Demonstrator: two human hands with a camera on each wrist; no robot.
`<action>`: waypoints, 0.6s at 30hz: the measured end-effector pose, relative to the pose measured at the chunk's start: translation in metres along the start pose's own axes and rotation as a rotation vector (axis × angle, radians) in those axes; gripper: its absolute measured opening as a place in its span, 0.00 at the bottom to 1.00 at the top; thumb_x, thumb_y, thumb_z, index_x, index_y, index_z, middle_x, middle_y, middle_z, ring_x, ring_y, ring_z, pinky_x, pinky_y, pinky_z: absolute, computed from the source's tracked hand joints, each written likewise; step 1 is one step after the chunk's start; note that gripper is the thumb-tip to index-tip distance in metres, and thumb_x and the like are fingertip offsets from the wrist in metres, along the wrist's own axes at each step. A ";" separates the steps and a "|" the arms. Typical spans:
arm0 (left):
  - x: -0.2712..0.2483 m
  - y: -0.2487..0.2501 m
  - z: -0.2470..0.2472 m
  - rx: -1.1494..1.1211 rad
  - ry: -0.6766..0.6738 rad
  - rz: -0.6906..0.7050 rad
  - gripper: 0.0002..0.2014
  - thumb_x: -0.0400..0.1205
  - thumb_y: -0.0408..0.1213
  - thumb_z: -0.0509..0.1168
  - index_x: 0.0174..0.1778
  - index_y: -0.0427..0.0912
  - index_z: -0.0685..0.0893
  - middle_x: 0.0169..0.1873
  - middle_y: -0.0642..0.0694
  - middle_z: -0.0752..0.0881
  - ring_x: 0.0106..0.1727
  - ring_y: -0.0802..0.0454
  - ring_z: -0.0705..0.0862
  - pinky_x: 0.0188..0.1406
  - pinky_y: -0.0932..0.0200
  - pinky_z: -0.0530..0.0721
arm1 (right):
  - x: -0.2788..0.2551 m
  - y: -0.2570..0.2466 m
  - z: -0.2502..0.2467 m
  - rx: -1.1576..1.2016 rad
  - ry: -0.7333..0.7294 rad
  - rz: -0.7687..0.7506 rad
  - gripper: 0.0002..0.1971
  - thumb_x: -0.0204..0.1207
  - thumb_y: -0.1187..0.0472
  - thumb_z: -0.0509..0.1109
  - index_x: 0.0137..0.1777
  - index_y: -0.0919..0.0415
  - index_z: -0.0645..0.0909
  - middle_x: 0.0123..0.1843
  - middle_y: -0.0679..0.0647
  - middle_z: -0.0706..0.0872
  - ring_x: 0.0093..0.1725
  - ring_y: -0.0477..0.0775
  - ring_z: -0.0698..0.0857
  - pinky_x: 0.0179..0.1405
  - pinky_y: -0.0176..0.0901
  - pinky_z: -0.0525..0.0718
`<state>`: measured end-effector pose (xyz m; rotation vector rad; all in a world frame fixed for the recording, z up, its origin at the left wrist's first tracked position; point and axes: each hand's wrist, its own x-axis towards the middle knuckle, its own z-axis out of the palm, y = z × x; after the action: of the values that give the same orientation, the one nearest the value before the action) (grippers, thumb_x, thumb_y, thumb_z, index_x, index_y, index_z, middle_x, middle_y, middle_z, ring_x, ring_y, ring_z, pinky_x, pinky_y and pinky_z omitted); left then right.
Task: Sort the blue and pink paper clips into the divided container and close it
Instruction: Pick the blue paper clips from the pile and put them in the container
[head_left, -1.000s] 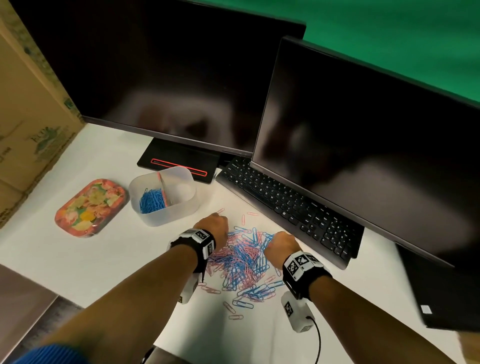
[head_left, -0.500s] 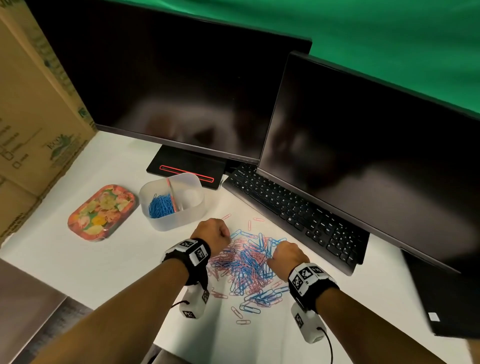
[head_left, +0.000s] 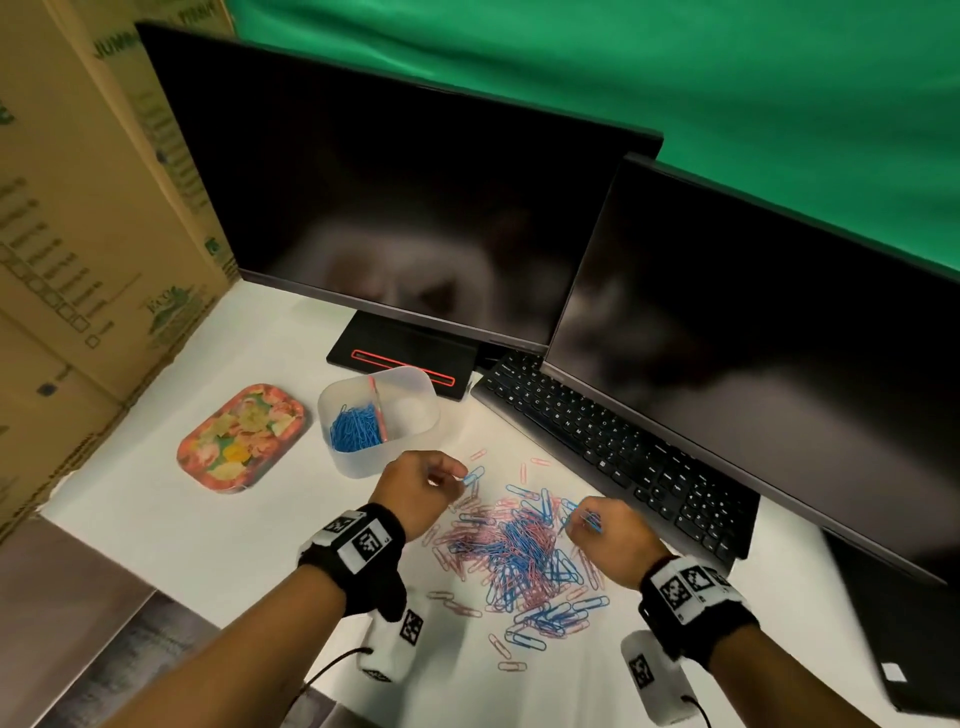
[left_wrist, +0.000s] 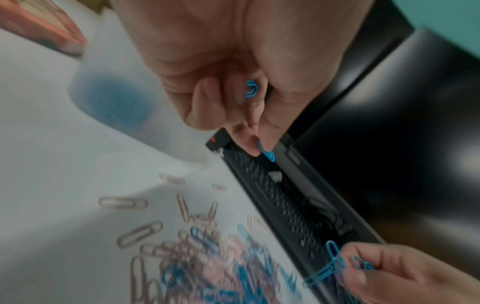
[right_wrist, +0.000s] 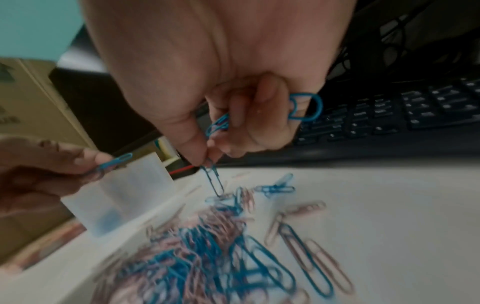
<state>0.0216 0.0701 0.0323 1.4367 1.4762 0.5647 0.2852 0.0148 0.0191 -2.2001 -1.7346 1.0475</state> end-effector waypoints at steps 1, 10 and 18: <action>-0.001 0.000 -0.009 -0.026 0.016 0.007 0.09 0.75 0.32 0.73 0.35 0.53 0.88 0.37 0.51 0.89 0.39 0.57 0.85 0.46 0.65 0.82 | -0.002 -0.005 -0.004 0.044 0.006 -0.044 0.05 0.75 0.55 0.70 0.37 0.49 0.82 0.38 0.47 0.87 0.42 0.53 0.84 0.47 0.45 0.82; 0.004 0.011 -0.101 -0.204 0.269 -0.155 0.06 0.80 0.27 0.65 0.45 0.37 0.88 0.31 0.49 0.82 0.27 0.57 0.71 0.38 0.63 0.74 | 0.020 -0.134 -0.003 0.359 0.024 -0.329 0.08 0.69 0.62 0.72 0.31 0.51 0.81 0.45 0.49 0.90 0.34 0.44 0.82 0.41 0.42 0.82; 0.036 0.007 -0.133 -0.040 0.207 -0.309 0.10 0.77 0.32 0.62 0.44 0.35 0.89 0.36 0.38 0.85 0.30 0.44 0.79 0.27 0.64 0.76 | 0.066 -0.242 0.031 0.395 -0.113 -0.195 0.07 0.68 0.65 0.72 0.31 0.61 0.79 0.16 0.47 0.67 0.16 0.48 0.64 0.17 0.32 0.61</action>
<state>-0.0829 0.1434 0.0836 1.1147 1.7994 0.5579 0.0794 0.1422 0.0924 -1.7282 -1.5784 1.3495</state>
